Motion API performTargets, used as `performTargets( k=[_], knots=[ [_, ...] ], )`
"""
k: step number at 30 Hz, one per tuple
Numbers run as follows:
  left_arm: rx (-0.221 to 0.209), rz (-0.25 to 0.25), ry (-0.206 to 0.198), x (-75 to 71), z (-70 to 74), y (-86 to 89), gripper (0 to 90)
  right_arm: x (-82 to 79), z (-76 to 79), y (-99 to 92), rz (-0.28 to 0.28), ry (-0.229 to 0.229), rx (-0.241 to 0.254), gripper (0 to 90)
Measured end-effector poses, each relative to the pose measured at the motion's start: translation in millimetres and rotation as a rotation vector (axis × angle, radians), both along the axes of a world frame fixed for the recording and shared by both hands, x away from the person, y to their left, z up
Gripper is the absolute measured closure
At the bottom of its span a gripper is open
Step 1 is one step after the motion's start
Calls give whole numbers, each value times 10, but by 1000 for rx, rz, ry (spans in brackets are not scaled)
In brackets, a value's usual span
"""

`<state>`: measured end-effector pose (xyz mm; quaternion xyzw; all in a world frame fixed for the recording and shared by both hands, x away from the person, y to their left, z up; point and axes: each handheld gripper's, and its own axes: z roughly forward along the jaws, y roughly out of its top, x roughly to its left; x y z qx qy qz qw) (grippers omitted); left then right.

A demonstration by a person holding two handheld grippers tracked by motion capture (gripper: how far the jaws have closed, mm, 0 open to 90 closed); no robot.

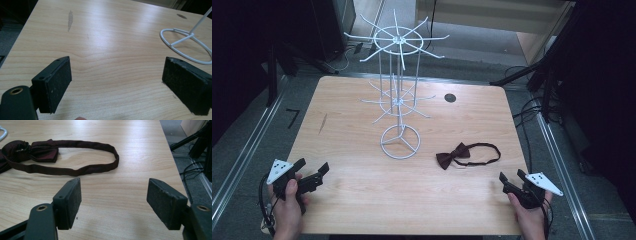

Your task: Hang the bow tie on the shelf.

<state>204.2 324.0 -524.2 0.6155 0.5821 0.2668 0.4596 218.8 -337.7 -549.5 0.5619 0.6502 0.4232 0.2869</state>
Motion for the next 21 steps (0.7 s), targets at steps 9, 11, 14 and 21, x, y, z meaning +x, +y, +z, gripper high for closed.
performTargets(
  k=[9,11,14,21],
  knots=[
    [-1,4,-8,-16,2,2,98,0,-1,-4,-4,5,5,294],
    [-4,5,-11,-18,1,1,98,2,0,-6,-6,11,9,298],
    [-4,6,-13,-20,1,2,98,11,-1,-8,-11,13,12,308],
    [4,-3,-19,-25,2,-5,98,11,12,31,-30,1,-37,360]
  ],
)
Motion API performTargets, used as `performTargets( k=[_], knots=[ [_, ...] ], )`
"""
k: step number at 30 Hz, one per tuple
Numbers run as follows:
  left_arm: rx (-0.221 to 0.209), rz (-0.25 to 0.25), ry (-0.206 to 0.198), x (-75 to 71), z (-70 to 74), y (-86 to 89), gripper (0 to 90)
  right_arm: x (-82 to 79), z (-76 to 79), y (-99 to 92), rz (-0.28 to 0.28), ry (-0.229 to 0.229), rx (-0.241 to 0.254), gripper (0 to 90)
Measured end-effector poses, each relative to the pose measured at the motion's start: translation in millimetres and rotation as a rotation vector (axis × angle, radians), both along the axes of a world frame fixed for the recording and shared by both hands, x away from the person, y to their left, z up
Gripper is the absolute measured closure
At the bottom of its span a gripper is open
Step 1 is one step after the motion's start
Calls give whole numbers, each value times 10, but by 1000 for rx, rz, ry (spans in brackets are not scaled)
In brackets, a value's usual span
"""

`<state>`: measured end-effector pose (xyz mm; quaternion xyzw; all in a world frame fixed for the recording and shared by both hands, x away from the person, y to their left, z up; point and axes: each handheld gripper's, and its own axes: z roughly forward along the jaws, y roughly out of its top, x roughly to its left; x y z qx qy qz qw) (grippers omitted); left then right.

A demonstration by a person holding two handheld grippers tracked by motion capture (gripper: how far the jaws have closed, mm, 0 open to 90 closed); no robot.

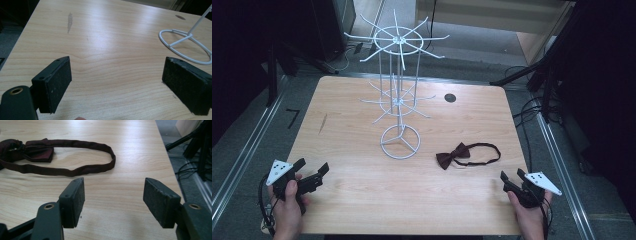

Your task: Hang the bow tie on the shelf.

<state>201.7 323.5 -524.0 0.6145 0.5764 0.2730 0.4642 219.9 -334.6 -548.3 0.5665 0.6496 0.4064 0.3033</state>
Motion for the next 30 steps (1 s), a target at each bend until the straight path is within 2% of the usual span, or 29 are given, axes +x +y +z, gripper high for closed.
performTargets(
  k=[2,6,11,16,18,24,27,30],
  knots=[
    [3,2,-2,-2,1,-2,98,-4,13,2,-4,-6,-18,378],
    [6,-6,-4,-10,2,-7,98,20,66,-10,-32,-2,-22,420],
    [6,-5,3,-2,2,-9,98,84,170,66,-31,-3,-36,441],
    [11,-7,4,2,1,-13,98,288,242,201,-35,29,-45,483],
    [9,-7,3,0,2,-12,98,383,239,234,-38,37,-34,486],
    [10,-8,5,4,1,-13,98,629,148,322,-80,88,-90,508],
    [12,-10,3,-1,3,-15,98,710,100,320,-111,113,-71,546],
    [12,-10,-1,-3,1,-14,98,751,53,311,-115,135,-66,584]
  ],
)
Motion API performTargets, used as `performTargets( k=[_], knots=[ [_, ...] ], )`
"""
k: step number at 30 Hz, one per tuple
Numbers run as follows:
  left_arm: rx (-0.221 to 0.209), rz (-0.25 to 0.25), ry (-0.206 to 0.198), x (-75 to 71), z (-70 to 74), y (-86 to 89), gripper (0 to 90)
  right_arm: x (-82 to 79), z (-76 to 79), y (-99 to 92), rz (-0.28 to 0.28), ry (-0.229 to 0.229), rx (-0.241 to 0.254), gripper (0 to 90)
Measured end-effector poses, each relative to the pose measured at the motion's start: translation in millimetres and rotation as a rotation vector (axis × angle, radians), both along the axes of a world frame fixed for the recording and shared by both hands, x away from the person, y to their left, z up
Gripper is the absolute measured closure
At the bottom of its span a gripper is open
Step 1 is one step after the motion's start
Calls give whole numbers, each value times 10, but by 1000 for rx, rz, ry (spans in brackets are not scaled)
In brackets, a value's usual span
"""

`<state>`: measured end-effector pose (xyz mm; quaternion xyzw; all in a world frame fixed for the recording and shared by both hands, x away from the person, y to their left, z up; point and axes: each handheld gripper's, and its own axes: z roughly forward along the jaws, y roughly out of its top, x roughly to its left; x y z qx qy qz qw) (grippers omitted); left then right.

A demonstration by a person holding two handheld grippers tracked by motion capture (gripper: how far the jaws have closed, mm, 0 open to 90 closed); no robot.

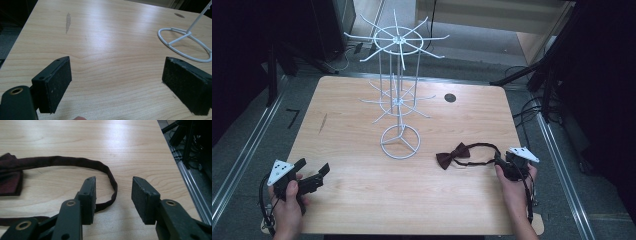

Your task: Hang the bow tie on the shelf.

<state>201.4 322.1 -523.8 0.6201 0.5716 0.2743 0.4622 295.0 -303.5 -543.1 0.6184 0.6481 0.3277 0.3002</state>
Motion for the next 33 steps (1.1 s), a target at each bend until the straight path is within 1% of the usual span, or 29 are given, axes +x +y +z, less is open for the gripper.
performTargets(
  k=[3,7,9,10,11,13,15,21,22,24,26,29,30,33],
  knots=[
    [1,5,1,0,1,-1,98,26,-40,-11,-8,23,3,610],
    [1,8,4,0,1,-1,98,44,-50,-23,-1,31,8,648],
    [2,8,4,1,1,-1,98,52,-61,-25,-5,44,12,660],
    [2,8,4,1,1,-1,98,59,-65,-25,-10,47,2,663],
    [2,8,4,1,1,-2,98,62,-69,-24,-14,53,2,666],
    [2,11,4,2,1,-3,98,69,-71,-25,-38,50,-11,667],
    [2,13,6,4,0,-2,98,77,-72,-25,-50,49,-8,679],
    [-2,15,11,7,0,1,98,85,-71,-41,-18,52,3,754],
    [-2,15,11,7,0,2,98,86,-66,-44,-13,58,8,768],
    [-2,16,11,6,0,2,98,88,-59,-47,-12,64,-2,769],
    [-4,19,11,6,0,2,98,101,-34,-49,-10,87,-20,755],
    [-8,21,14,11,-1,5,98,146,27,-61,-4,147,-51,684],
    [-7,21,14,11,-1,6,98,166,47,-67,8,172,-53,681],
    [-8,21,15,14,-2,6,98,228,110,-81,35,242,-79,668]
  ],
)
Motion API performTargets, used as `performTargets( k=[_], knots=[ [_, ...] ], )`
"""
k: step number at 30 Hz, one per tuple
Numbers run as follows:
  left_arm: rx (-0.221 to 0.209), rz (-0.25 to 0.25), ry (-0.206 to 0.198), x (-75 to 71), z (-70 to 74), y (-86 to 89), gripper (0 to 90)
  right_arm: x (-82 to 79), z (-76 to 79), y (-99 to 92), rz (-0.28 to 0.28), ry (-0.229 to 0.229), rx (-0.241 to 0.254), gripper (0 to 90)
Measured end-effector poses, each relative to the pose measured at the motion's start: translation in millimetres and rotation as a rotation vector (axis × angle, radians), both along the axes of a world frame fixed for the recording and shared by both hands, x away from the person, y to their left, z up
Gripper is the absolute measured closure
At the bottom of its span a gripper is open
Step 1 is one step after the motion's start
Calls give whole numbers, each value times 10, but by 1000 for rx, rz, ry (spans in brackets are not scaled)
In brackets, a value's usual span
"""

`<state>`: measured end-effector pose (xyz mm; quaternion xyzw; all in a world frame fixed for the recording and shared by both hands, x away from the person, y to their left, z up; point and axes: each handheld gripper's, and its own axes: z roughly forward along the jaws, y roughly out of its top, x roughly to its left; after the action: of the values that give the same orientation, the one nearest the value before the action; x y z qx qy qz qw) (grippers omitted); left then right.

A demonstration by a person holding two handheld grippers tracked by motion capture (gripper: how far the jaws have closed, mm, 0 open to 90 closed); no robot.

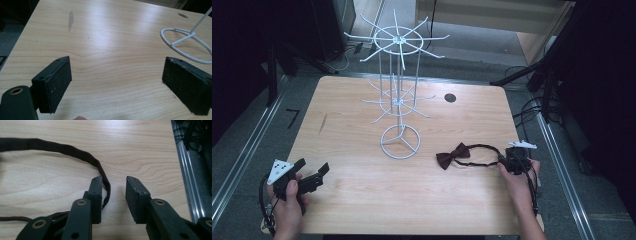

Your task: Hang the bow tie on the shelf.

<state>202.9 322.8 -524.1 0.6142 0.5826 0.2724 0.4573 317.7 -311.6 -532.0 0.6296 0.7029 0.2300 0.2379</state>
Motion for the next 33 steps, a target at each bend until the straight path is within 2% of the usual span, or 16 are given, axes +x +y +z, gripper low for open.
performTargets(
  k=[7,11,16,18,23,27,32,33],
  knots=[
    [1,-1,1,1,0,4,98,159,112,-27,28,158,-4,679],
    [0,-2,0,2,-1,5,98,223,145,-12,47,223,-5,743],
    [0,-2,2,2,-1,6,98,308,198,37,43,342,-7,845],
    [-1,-2,3,1,0,4,98,347,206,45,48,371,-2,896],
    [-1,-2,0,0,-1,5,98,390,216,100,66,394,-56,900],
    [-5,-3,0,-2,-1,10,99,381,211,63,76,378,-28,900],
    [0,-1,0,1,-1,6,99,325,267,47,95,330,-47,900],
    [0,-1,-1,0,-1,3,100,319,288,50,102,334,-46,900]
  ],
)
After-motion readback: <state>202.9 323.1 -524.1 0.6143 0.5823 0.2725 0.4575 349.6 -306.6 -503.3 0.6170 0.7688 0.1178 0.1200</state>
